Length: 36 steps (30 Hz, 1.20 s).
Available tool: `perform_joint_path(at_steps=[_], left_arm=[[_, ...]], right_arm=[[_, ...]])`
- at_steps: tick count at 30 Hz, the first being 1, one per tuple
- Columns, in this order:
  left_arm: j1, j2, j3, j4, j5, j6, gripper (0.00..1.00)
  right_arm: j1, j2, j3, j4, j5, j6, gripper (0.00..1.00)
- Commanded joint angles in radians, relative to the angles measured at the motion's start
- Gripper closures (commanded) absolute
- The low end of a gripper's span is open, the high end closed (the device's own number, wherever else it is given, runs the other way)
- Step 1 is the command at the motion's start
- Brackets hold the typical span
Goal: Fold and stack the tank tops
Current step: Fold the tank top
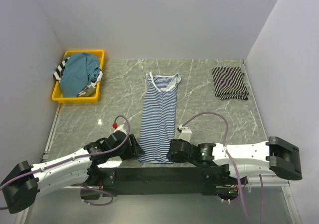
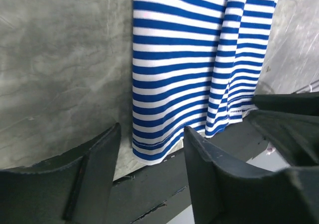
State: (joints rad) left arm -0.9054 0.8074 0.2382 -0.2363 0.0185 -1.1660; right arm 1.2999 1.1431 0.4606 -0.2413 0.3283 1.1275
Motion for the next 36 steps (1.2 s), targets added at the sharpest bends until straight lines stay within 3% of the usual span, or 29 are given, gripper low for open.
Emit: perform_joint_path(at_steps=[1,8,15,24,32,35,36], left_arm=[[0.003,0.025,-0.031,0.014,0.049,0.016,0.41],[-0.003,0.033,-0.054,-0.024,0.015,-0.030,0.50],[-0.012,0.016,-0.096,-0.020,0.027,-0.035,0.53],[-0.127,0.067,-0.134,0.043,0.001,-0.113,0.54],[-0.224,0.150,-0.105,0.054,-0.048,-0.162,0.63],[-0.222,0.144,-0.083,0.031,-0.072,-0.158,0.71],[-0.224,0.138,-0.076,0.014,-0.095,-0.158,0.75]], right_arm=[[0.002,-0.098,0.044,-0.142,0.077,0.011,0.51],[0.004,-0.226,-0.033,-0.227,0.066,0.095,0.50],[0.051,-0.090,-0.069,-0.076,-0.017,0.133,0.50],[0.099,0.027,-0.063,-0.001,-0.020,0.184,0.49],[0.116,0.060,-0.048,-0.032,0.020,0.206,0.57],[0.114,0.044,-0.040,-0.056,0.044,0.207,0.65],[0.116,0.040,-0.034,-0.075,0.052,0.207,0.72]])
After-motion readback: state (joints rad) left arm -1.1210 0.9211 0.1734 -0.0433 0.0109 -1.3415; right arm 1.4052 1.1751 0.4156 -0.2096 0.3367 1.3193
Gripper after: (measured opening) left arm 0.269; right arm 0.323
